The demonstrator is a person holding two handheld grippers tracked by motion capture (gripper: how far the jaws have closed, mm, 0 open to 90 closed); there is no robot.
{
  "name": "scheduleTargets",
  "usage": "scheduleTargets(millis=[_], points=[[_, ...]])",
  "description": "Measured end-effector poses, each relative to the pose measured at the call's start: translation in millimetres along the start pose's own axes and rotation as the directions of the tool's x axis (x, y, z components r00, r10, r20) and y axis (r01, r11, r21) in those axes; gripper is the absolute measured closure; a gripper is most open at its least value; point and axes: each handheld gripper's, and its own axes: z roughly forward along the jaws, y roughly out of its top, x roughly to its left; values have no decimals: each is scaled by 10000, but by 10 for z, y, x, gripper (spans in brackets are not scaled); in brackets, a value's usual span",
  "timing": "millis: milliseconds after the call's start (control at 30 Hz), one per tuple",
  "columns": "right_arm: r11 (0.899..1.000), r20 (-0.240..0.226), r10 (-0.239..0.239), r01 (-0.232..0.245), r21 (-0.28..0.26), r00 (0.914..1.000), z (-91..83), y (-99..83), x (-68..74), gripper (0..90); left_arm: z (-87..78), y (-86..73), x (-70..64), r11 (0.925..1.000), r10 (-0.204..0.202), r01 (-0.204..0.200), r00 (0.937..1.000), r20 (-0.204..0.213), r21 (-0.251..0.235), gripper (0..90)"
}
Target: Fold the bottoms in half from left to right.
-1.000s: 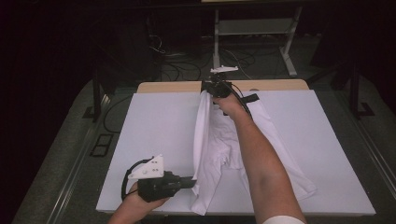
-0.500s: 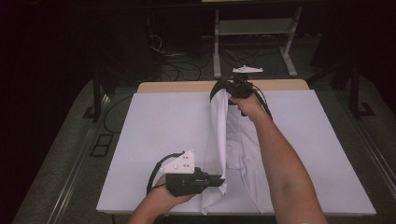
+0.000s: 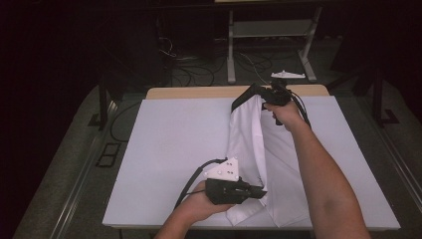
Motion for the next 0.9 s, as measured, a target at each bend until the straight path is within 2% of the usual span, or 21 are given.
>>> scheduleTargets(millis=[67,100,133,167,200,333,400,433,700,733,833,900], points=[[10000,33,-14,14,-18,10000,-22,-7,-30,835,0,0,0,10000,0,0,10000,0,0,874],[10000,33,-14,14,-18,10000,-22,-7,-30,835,101,41,21,10000,15,-15,9999,155,-15,874],[10000,33,-14,14,-18,10000,-22,-7,-30,835,101,41,21,10000,15,-15,9999,155,-15,874],[10000,155,67,-66,-36,9999,-86,-28,-124,835,101,41,21,10000,15,-15,9999,155,-15,874],[9999,298,171,-171,6,9994,-135,-54,-217,835,267,117,51,9999,73,-79,9993,374,145,874],[9997,400,262,-262,-7,9989,-162,-81,-306,835,410,165,98,9994,74,-90,9988,481,327,874],[9997,423,240,-240,2,9988,-161,-90,-328,835,410,165,98,9994,74,-90,9988,481,327,874],[9994,448,339,-340,21,9984,-157,-106,-369,835,491,179,122,9992,20,-41,9986,536,392,874],[9989,592,441,-448,101,9973,-120,-172,-472,834,608,213,175,9991,-96,75,9987,508,419,874],[9993,838,315,-330,170,9960,-107,-194,-506,833,648,231,183,9987,-62,36,9987,514,514,874],[9990,901,373,-392,192,9952,-100,-200,-516,833,664,232,188,9982,-44,14,9987,504,599,874],[9983,1120,429,-471,351,9928,-57,-236,-540,832,716,219,223,9975,-255,218,9982,549,668,874]])
